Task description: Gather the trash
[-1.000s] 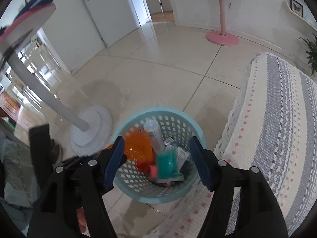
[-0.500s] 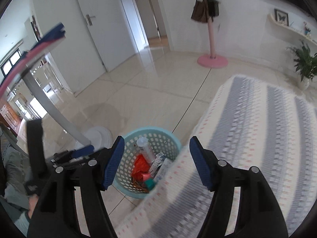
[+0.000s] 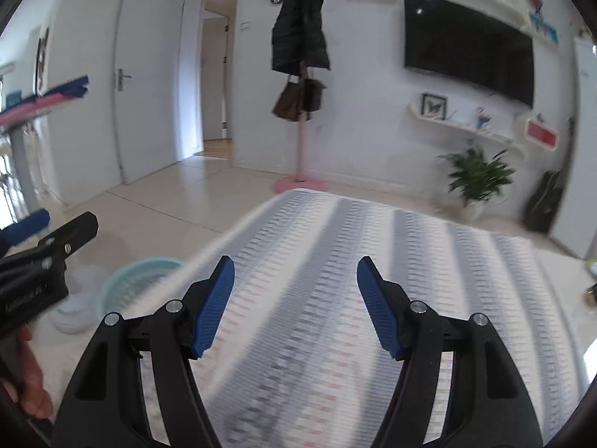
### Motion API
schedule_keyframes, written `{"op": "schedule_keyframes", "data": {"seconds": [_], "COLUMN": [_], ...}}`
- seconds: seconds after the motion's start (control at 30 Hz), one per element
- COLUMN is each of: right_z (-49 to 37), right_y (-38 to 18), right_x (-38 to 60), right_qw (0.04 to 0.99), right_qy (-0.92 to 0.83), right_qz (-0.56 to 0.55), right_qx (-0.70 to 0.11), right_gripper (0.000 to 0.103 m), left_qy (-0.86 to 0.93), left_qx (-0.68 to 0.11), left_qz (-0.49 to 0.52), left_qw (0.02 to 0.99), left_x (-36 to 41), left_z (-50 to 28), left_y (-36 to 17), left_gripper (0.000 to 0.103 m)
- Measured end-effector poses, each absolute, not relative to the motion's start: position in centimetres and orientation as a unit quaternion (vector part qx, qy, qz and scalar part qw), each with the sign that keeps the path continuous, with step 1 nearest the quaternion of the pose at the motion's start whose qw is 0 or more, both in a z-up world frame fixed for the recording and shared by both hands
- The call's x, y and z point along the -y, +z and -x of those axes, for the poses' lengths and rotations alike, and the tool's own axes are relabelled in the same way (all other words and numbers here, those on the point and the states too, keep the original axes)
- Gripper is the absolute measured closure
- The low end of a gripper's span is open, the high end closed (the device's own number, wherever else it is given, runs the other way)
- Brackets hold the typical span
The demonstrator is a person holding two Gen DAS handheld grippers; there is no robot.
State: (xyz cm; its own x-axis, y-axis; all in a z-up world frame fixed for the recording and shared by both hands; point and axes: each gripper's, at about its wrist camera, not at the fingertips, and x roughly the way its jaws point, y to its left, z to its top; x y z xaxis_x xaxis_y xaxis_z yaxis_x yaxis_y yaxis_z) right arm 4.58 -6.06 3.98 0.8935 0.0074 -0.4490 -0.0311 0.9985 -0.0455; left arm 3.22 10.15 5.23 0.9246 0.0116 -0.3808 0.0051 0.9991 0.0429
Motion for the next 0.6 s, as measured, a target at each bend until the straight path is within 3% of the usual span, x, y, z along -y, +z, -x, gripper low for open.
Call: {"op": "schedule_keyframes", "data": {"seconds": [0.27, 0.6], "right_z": [-3.9, -3.4], "right_y": [1.1, 1.1], "right_x": [7.9, 8.4], "right_qw": [0.974, 0.977], "right_qy": [-0.016, -0.029], "right_qz": [0.028, 0.013], "right_qx": [-0.226, -0.212], "right_gripper": [0.039, 0.037], "left_qy": [0.01, 0.008], "left_qx": [-0.192, -0.2], "left_qz": [-0.023, -0.021], "left_qw": [0.981, 0.98], "left_x": [-7.5, -6.8], "left_z": [-3.3, -3.2], "left_y": [2.3, 1.4], "left_gripper": [0.008, 0.007]}}
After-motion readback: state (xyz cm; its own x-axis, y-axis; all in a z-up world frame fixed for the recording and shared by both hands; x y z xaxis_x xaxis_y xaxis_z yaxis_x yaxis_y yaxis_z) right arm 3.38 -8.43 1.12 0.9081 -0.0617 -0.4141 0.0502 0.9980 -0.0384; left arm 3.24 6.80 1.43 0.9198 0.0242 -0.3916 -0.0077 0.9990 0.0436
